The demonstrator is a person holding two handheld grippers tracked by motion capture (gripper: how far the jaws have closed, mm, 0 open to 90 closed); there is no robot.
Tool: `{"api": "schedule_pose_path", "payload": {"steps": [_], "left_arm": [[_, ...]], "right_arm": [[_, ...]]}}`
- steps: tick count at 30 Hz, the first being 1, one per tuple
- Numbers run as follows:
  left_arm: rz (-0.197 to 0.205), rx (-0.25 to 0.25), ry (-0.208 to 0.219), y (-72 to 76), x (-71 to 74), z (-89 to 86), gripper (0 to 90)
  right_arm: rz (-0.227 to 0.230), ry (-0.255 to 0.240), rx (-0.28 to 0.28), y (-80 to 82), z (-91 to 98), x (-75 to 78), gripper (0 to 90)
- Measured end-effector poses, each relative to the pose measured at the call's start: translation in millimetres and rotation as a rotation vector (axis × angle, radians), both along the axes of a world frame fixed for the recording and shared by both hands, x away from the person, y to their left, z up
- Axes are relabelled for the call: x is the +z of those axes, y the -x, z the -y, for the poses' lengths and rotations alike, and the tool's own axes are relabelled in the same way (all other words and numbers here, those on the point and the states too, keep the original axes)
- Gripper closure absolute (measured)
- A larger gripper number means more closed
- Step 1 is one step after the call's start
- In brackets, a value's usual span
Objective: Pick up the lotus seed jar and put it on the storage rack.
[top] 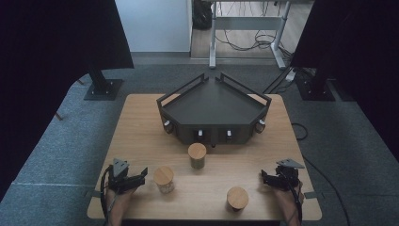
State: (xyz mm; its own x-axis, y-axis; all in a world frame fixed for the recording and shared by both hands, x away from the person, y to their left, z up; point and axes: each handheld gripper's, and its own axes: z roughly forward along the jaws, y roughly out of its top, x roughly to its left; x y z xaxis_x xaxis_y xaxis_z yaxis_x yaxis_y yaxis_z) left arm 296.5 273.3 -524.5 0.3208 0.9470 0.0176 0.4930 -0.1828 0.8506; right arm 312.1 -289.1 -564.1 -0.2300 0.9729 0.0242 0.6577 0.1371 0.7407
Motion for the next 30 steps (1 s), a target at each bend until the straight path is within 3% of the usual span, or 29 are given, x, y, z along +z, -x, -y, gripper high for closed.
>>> {"api": "schedule_pose_path", "payload": {"steps": [13,22,30], "left_arm": [[0.078,-0.03,0.098,7.4,20.0,1.3,10.2],[0.109,-0.053,0.13,12.2,31.3,8.3,10.9],[0.166,-0.097,0.162,18.7,43.0,16.8,11.4]], "right_arm": [[0.0,0.0,0.0,0.0,0.0,0.0,11.9],[0.0,0.0,0.0,0.0,0.0,0.0,11.9],[0.0,0.0,0.0,0.0,0.0,0.0,11.8]]}}
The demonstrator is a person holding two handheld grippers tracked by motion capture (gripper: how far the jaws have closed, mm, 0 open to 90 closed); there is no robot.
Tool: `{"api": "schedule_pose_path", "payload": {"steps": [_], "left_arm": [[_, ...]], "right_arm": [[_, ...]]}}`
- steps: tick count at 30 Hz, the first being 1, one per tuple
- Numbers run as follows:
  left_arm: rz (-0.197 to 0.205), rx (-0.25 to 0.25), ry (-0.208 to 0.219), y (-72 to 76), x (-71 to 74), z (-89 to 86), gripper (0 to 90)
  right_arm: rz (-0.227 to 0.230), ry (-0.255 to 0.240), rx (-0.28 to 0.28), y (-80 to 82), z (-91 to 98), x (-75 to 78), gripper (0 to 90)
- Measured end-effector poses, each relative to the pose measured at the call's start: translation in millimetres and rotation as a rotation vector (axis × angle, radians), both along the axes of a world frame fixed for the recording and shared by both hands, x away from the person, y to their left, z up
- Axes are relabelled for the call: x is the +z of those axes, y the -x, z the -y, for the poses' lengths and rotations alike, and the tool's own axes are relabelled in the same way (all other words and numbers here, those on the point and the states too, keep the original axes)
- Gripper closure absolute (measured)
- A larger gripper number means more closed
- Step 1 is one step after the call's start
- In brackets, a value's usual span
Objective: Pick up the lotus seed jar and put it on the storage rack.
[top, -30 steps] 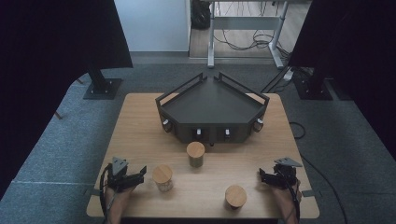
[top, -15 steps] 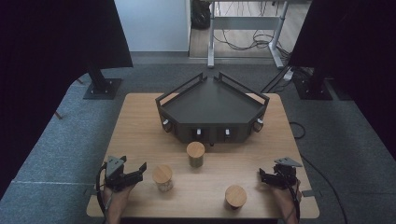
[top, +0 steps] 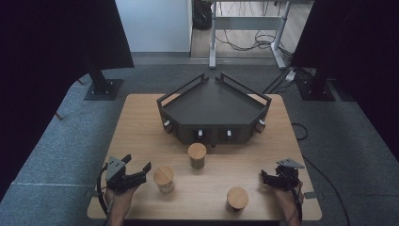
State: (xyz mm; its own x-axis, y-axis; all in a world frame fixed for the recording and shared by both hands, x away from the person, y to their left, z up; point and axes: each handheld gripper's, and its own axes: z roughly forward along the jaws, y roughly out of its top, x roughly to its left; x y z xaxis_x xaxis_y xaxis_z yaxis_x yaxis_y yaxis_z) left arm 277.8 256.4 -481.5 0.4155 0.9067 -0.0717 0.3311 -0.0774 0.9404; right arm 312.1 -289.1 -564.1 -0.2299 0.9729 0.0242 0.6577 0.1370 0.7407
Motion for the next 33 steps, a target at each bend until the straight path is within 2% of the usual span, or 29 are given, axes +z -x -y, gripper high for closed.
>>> {"api": "schedule_pose_path", "payload": {"steps": [7,16,33], "left_arm": [[0.029,-0.031,0.01,3.7,5.7,9.3,9.2],[0.038,-0.074,0.019,6.3,5.5,20.3,7.5],[0.043,-0.127,0.012,11.2,-8.0,39.1,7.2]], "right_arm": [[0.0,0.0,0.001,-0.2,0.1,0.0,11.8],[0.0,0.0,0.003,-0.9,0.3,0.0,11.8],[0.0,0.0,0.01,-1.8,0.7,0.0,11.7]]}}
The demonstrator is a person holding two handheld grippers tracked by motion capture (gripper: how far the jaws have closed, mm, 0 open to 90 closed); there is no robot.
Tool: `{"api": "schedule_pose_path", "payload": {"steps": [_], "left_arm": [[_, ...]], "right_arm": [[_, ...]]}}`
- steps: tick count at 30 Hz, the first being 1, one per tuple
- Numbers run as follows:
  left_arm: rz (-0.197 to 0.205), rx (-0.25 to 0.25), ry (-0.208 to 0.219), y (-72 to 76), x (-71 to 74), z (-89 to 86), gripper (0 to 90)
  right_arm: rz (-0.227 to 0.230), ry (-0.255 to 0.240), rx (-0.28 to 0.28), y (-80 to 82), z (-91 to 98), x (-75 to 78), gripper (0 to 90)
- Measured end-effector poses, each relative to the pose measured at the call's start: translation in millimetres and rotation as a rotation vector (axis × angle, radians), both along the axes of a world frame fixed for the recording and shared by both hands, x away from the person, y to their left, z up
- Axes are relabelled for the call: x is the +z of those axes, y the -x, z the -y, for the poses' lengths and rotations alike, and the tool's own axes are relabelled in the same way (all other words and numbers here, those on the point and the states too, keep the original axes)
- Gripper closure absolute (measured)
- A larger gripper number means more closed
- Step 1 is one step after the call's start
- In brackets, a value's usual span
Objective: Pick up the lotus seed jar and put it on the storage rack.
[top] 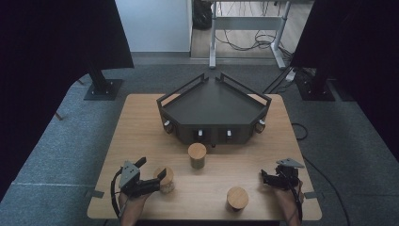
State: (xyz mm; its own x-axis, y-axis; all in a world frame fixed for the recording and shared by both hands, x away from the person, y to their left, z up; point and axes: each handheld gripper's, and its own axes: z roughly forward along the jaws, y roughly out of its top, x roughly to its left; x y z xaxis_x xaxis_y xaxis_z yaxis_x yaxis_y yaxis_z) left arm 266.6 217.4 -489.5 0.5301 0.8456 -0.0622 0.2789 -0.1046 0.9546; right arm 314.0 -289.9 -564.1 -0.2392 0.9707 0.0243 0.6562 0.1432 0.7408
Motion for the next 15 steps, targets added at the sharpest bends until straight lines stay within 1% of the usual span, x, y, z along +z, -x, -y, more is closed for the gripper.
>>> {"api": "schedule_pose_path", "payload": {"steps": [4,10,12,15], "left_arm": [[0.002,-0.008,-0.006,1.4,-2.2,2.7,7.1],[-0.01,-0.028,-0.022,2.6,-8.6,9.3,7.2],[-0.015,-0.035,-0.038,2.7,-11.0,12.7,7.2],[-0.021,-0.039,-0.048,2.8,-13.5,14.8,7.2]], "right_arm": [[0.0,0.0,0.002,-0.3,0.2,0.0,11.7],[0.001,0.0,0.005,-0.7,0.4,0.0,11.7],[0.001,0.0,0.005,-0.7,0.4,0.0,11.7],[0.001,0.0,0.006,-0.8,0.5,0.0,11.7]]}}
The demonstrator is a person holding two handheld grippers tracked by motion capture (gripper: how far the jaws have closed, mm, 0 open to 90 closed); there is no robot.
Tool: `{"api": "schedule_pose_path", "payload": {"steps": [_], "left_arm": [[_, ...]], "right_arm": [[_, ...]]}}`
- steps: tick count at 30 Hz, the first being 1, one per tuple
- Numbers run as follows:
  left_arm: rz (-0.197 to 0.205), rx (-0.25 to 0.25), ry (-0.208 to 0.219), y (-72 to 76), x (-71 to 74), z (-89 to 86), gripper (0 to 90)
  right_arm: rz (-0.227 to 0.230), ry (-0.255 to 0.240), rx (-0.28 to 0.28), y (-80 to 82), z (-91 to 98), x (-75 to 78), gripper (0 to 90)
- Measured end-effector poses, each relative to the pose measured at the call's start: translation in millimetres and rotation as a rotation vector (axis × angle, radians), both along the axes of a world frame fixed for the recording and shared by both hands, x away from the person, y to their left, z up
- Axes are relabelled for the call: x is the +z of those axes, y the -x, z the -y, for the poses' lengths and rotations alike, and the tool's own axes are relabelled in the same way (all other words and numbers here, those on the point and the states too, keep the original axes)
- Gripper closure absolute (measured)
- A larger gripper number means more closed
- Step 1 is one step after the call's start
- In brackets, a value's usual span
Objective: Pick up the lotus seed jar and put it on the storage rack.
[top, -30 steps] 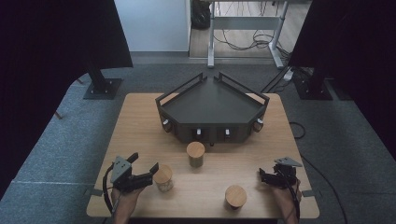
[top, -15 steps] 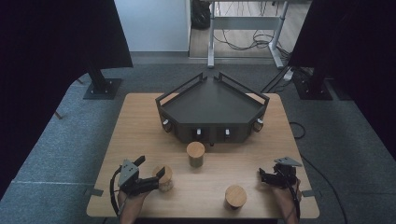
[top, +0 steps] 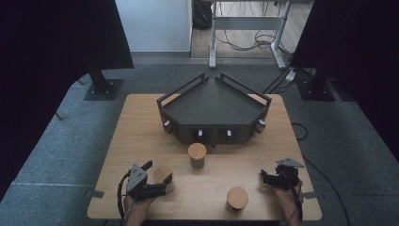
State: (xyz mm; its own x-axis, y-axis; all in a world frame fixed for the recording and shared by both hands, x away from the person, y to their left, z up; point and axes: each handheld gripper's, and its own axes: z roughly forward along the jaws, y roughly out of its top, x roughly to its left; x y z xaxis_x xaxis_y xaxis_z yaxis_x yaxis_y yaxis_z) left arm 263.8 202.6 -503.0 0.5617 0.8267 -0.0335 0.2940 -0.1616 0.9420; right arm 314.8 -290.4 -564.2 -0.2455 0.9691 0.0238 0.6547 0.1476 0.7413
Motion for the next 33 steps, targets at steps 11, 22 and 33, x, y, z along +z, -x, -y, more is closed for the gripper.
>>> {"api": "schedule_pose_path", "payload": {"steps": [11,22,33], "left_arm": [[-0.019,0.002,-0.036,-0.7,-10.9,5.1,7.4],[-0.04,0.0,-0.07,-1.3,-20.4,9.2,8.3],[-0.067,-0.007,-0.102,-1.8,-27.2,9.9,15.3]], "right_arm": [[0.0,0.0,0.0,0.0,0.0,0.0,11.7],[-0.001,-0.001,0.003,-0.3,0.2,0.0,11.7],[-0.001,-0.001,0.003,-0.3,0.2,0.0,11.7]]}}
